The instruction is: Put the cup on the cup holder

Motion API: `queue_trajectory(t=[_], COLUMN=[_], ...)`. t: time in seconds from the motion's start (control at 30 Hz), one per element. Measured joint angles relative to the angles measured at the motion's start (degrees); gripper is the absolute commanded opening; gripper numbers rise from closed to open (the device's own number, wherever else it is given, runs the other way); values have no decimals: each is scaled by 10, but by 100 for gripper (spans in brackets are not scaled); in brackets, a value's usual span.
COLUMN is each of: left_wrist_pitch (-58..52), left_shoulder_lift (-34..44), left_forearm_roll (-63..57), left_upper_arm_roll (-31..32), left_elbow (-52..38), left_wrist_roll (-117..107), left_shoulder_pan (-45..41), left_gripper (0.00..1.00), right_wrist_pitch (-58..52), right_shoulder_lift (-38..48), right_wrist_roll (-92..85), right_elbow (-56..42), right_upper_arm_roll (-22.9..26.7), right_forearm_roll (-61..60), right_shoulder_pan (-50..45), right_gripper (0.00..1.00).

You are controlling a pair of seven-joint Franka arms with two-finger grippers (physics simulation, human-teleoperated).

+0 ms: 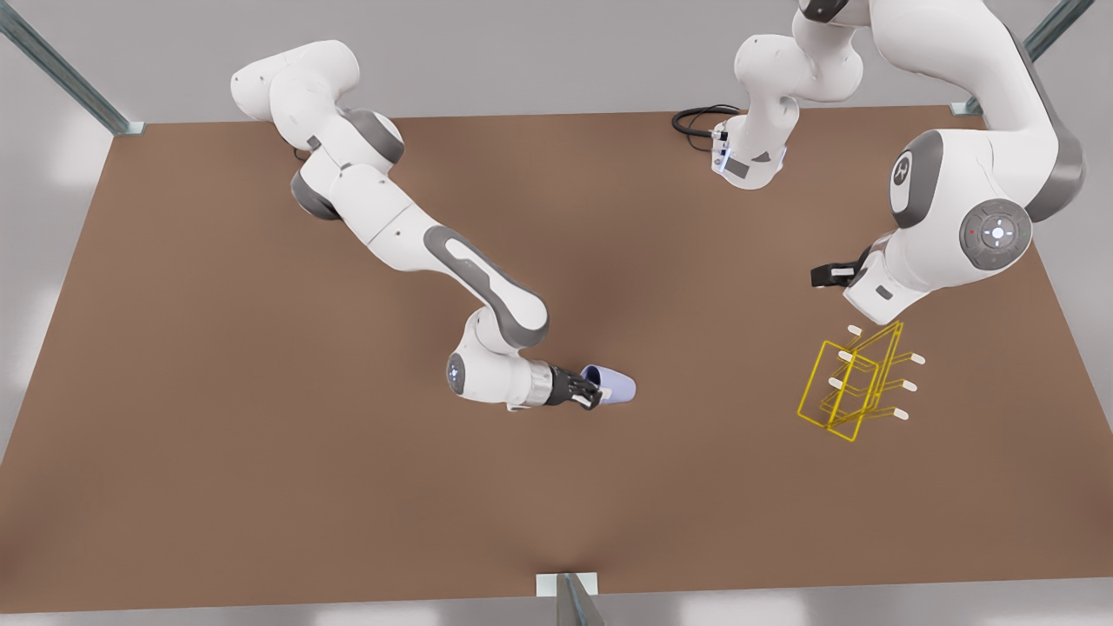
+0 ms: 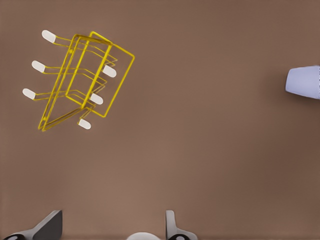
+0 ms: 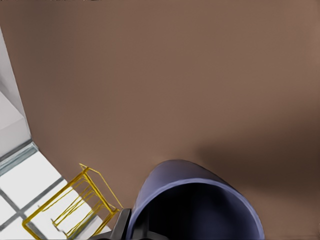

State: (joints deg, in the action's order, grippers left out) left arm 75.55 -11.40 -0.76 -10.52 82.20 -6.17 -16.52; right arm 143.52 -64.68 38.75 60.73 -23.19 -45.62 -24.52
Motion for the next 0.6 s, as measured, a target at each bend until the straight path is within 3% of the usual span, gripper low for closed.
queue_trajectory(t=[0.03, 0.07, 0.1, 0.13, 0.17, 0.4, 0.6], left_wrist_pitch=[0, 0, 0, 0, 0, 1, 6], left_shoulder_lift=[0, 0, 0, 0, 1, 2, 0], left_forearm_roll=[0, 0, 0, 0, 0, 0, 0], left_upper_arm_roll=[0, 0, 0, 0, 0, 1, 20], left_elbow=[0, 0, 0, 0, 0, 0, 3], left_wrist_roll=[0, -1, -1, -2, -2, -4, -15], left_shoulder_pan=[0, 0, 0, 0, 0, 0, 8], left_gripper=[100, 100, 100, 100, 100, 100, 100], right_wrist_pitch=[0, 0, -1, -1, -2, -31, -161], right_shoulder_lift=[-1, -2, -2, -2, -1, 12, 47], right_wrist_roll=[9, 19, 28, 37, 46, 94, 92], right_elbow=[2, 3, 3, 4, 4, 30, 34], right_upper_arm_roll=[0, 0, 0, 1, 4, 32, 62], right_forearm_roll=[0, 1, 1, 2, 4, 88, 131], right_shoulder_pan=[0, 0, 0, 0, 0, 19, 57], right_gripper=[21, 29, 31, 79, 100, 100, 100])
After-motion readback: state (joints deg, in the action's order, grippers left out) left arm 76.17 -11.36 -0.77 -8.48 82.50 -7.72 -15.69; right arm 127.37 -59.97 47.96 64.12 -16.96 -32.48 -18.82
